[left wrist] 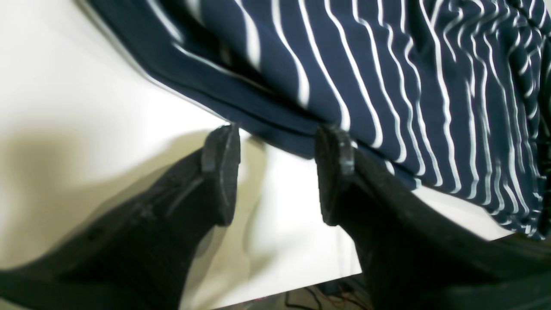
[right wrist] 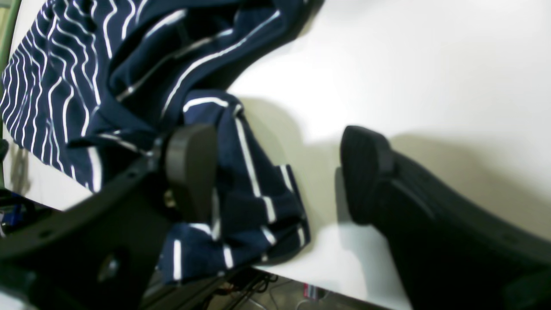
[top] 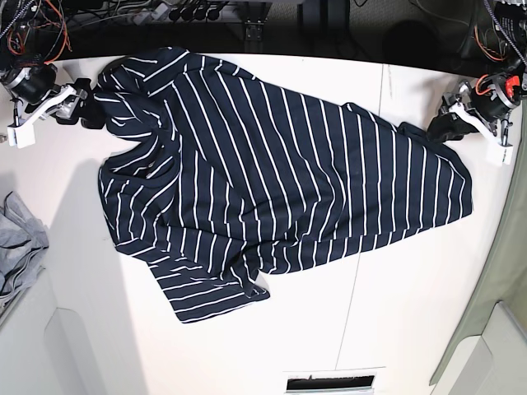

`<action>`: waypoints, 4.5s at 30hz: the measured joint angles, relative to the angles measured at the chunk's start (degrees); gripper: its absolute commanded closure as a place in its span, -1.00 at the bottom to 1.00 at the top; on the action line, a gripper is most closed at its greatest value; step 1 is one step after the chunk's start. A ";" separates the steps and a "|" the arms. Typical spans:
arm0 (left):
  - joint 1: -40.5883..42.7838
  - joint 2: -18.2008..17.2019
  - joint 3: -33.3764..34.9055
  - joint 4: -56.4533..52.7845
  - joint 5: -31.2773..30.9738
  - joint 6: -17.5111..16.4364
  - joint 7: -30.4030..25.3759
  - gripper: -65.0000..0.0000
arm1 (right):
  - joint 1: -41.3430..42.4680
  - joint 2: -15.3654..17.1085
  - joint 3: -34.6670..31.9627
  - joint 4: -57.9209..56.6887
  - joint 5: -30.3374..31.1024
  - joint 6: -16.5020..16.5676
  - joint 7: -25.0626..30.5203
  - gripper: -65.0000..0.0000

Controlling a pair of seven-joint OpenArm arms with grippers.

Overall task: Layout the t-shirt on the table in an organized manner, then fold the t-shirt properly
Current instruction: 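Grasp opposite shirt corners with the left and right grippers, then lift the shirt with both grippers and pull it away from the table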

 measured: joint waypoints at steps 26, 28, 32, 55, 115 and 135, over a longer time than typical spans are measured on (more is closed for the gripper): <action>-2.40 4.00 8.85 0.20 29.53 11.74 -15.67 0.06 | 0.00 -0.15 -0.57 0.00 0.17 -0.02 0.00 -0.37; -2.29 4.02 8.85 0.24 30.82 12.33 -15.19 0.06 | 0.00 -0.15 -0.57 0.00 0.20 -0.02 0.02 -0.37; -2.27 3.65 8.87 0.39 35.10 16.63 -14.78 0.06 | 0.00 -0.15 -0.57 0.00 0.20 -0.02 0.00 -0.37; -1.62 -12.96 5.86 0.04 22.75 13.49 -7.98 0.06 | 0.00 -0.15 -0.57 0.00 0.24 -0.04 -0.17 -0.37; 13.81 1.44 -13.25 30.40 -14.27 -5.73 -1.22 1.00 | -16.24 1.46 -9.57 21.53 4.48 1.62 -0.15 1.00; 15.93 7.21 -34.53 45.46 -35.17 -5.77 12.20 1.00 | -24.26 3.04 -6.64 34.01 14.95 4.02 -5.07 1.00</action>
